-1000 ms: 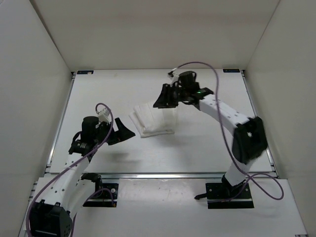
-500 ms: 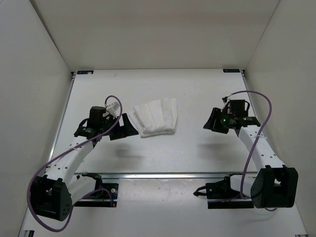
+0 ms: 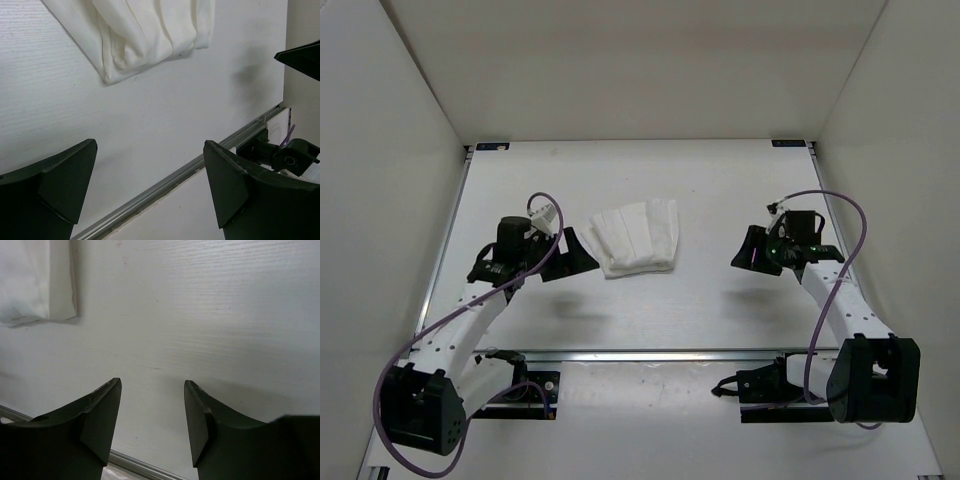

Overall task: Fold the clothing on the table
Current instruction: Fold the skirt

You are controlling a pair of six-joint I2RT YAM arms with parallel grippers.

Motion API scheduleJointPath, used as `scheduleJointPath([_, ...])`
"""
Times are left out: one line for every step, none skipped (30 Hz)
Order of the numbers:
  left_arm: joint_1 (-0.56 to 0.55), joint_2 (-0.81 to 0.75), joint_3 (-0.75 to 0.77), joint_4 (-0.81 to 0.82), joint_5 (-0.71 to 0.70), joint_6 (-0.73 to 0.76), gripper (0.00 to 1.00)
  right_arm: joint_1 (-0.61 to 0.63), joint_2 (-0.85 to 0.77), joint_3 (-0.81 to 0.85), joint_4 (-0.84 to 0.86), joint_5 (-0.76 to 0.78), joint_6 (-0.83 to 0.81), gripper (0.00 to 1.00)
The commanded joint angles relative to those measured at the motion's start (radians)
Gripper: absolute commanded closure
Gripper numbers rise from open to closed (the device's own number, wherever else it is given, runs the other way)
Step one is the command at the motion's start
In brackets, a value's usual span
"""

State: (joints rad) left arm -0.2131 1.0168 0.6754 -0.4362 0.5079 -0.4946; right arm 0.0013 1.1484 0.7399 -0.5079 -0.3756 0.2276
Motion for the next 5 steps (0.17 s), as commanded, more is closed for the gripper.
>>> scheduleJointPath([-0.006, -0.043, -0.011, 0.054, 0.000, -0.015, 0.01, 0.000, -0.019, -0.016, 0.065, -0.023, -0.016, 0.49])
scheduleJointPath([-0.009, -0.041, -0.011, 0.054, -0.002, -0.013, 0.01, 0.003, -0.015, -0.007, 0.063, -0.026, -0.016, 0.50])
scheduleJointPath([-0.006, -0.037, -0.005, 0.041, -0.003, -0.006, 0.01, 0.000, -0.009, -0.008, 0.065, -0.035, -0.017, 0.50])
scheduleJointPath([0.003, -0.020, 0.012, -0.004, -0.029, 0.002, 0.01, 0.000, 0.000, -0.008, 0.065, -0.036, -0.020, 0.50])
scheduleJointPath([0.023, -0.002, 0.041, -0.059, -0.038, 0.040, 0.02, 0.000, -0.001, -0.008, 0.059, -0.043, -0.017, 0.49])
